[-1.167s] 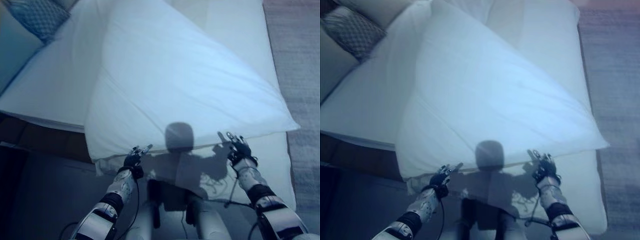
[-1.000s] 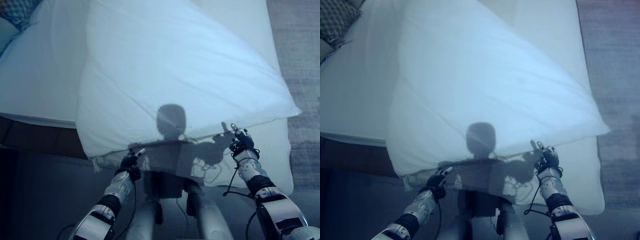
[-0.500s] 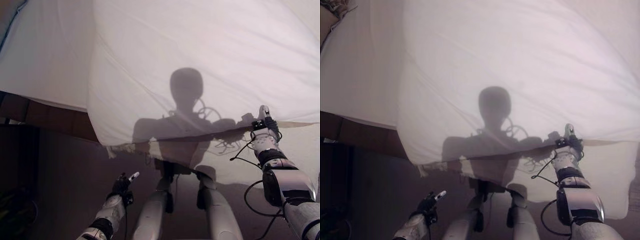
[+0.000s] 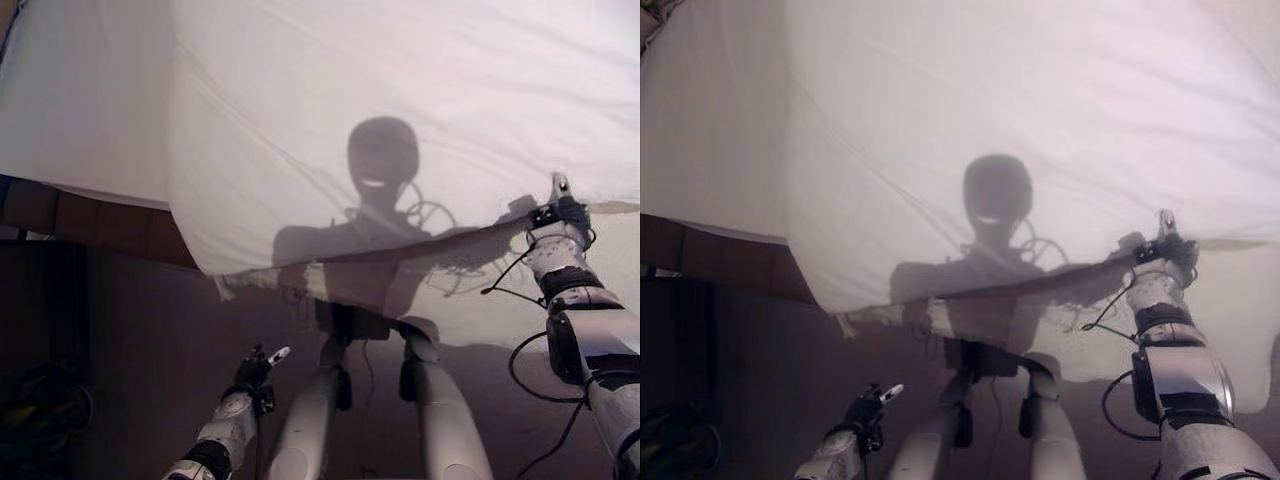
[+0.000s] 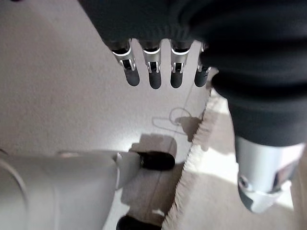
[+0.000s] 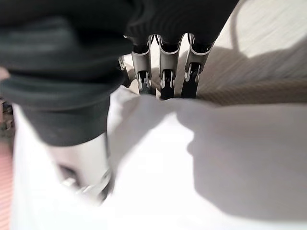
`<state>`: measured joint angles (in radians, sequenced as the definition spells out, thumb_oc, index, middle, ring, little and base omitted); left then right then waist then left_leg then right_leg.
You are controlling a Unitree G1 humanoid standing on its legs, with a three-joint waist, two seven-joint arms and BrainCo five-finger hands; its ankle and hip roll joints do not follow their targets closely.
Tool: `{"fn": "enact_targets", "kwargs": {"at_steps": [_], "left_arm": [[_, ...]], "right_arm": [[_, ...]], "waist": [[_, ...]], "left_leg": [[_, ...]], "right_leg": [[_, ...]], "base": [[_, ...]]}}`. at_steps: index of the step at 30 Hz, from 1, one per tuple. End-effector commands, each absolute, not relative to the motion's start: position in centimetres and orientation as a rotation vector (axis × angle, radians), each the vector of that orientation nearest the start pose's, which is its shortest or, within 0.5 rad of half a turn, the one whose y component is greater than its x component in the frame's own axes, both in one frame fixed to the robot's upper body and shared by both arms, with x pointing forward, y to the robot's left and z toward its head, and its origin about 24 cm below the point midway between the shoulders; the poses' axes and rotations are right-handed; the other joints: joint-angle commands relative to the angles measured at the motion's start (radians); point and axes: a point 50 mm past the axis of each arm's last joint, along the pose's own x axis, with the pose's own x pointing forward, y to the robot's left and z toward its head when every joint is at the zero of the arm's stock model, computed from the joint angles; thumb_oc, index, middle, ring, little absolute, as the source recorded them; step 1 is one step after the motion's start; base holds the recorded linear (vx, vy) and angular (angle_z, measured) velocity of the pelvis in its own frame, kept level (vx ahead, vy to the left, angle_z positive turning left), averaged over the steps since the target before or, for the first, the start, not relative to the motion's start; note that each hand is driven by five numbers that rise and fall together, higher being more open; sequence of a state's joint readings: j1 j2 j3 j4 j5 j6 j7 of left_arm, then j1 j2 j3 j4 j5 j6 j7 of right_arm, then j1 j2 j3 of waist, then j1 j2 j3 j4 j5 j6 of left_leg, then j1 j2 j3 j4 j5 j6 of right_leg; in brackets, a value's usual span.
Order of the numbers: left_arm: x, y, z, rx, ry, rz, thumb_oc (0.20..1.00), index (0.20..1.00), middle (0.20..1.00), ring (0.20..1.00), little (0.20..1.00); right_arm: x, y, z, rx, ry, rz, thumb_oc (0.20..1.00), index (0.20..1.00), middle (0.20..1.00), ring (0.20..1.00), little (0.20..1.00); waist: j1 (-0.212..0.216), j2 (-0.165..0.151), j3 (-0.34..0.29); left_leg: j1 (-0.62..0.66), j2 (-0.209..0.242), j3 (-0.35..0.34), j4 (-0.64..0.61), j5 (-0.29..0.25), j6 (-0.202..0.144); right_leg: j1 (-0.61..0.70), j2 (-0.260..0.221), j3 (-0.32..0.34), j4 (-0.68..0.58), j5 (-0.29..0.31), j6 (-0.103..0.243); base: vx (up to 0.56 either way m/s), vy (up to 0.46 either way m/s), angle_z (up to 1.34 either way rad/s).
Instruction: Make the bed
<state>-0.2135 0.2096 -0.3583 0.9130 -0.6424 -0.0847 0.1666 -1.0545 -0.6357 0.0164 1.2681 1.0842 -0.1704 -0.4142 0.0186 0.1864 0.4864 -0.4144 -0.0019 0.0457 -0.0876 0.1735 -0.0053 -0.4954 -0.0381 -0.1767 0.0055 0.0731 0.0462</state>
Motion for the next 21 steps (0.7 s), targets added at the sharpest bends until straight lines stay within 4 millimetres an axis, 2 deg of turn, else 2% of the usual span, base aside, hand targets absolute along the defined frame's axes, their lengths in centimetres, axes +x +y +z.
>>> {"fn": "enact_targets", "kwargs": {"at_steps": [1,6,15,17,19,21], "left_arm": [[22.3,17.4,-10.1,-0.117,0.693,0.136,1.000,1.000,1.000,1.000,1.000],[22.8,16.5,-9.4,-0.134,0.658,0.087,1.000,1.000,1.000,1.000,1.000],[23.7,15.1,-8.0,-0.113,0.587,-0.025,1.000,1.000,1.000,1.000,1.000],[24.3,13.5,-6.5,-0.197,0.525,-0.112,1.000,1.000,1.000,1.000,1.000],[24.4,13.0,-5.8,-0.228,0.504,-0.139,1.000,1.000,1.000,1.000,1.000],[24.8,11.1,-3.7,-0.370,0.445,-0.232,1.000,1.000,1.000,1.000,1.000]], "right_arm": [[36.8,-35.7,24.2,0.494,-0.286,-0.802,0.200,0.200,0.200,0.200,0.200],[36.8,-35.7,26.5,0.437,-0.313,-0.794,0.200,0.200,0.200,0.200,0.200],[37.1,-35.1,27.8,0.382,-0.336,-0.753,0.200,0.200,0.200,0.200,0.200],[37.4,-34.4,27.7,0.389,-0.342,-0.722,0.200,0.200,0.200,0.200,0.200],[37.6,-34.0,27.5,0.401,-0.344,-0.705,0.200,0.200,0.200,0.200,0.200],[38.3,-32.4,27.0,0.439,-0.355,-0.645,0.200,0.200,0.200,0.200,0.200]], "waist": [[0.015,-0.045,-0.012],[0.021,-0.039,-0.002],[0.024,-0.050,0.001],[0.019,-0.058,0.000],[0.016,-0.061,0.000],[0.003,-0.070,-0.002]], "left_leg": [[0.065,-0.023,0.010,0.000,-0.050,-0.065],[0.061,-0.024,-0.008,0.000,-0.044,-0.069],[0.067,-0.028,-0.029,0.000,-0.043,-0.070],[0.074,-0.030,-0.026,0.000,-0.048,-0.069],[0.079,-0.030,-0.025,0.000,-0.050,-0.067],[0.093,-0.033,-0.020,0.000,-0.055,-0.063]], "right_leg": [[-0.001,-0.034,0.002,0.108,0.020,0.055],[-0.004,-0.040,-0.018,0.130,0.003,0.050],[0.008,-0.045,-0.044,0.131,0.001,0.051],[0.019,-0.044,-0.042,0.122,0.006,0.055],[0.023,-0.044,-0.040,0.119,0.009,0.057],[0.032,-0.045,-0.034,0.119,0.013,0.059]], "base": [[-0.01,-0.060,0.04],[0.00,-0.035,0.07],[0.00,-0.025,0.14],[0.00,0.000,0.00],[0.00,0.000,0.00],[-0.02,0.037,0.00]]}}
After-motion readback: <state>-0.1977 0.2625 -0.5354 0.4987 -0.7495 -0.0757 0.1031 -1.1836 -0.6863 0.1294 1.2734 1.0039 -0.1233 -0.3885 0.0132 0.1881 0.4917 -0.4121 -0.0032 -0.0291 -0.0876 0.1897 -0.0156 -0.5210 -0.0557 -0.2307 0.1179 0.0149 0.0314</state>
